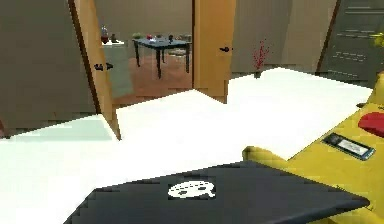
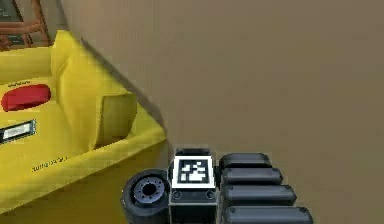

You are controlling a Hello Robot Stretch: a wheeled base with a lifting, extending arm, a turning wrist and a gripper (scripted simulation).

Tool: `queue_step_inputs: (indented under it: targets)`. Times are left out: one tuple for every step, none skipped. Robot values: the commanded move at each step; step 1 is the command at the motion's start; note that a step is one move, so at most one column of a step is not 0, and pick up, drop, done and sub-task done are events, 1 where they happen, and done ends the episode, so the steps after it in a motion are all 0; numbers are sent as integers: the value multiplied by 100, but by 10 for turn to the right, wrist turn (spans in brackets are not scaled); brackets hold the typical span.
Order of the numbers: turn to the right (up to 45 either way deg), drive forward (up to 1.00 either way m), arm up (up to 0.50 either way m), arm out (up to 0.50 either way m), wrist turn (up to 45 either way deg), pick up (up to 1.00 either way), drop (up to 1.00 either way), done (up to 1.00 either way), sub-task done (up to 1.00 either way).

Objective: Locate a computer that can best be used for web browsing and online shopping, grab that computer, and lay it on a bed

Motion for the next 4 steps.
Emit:
queue_step_inputs:
  targets:
    - [0,50,0,0,0,0,0,0,0]
    - [-330,0,0,0,0,0,0,0,0]
    - [0,30,0,0,0,0,0,0,0]
    - [-330,0,0,0,0,0,0,0,0]
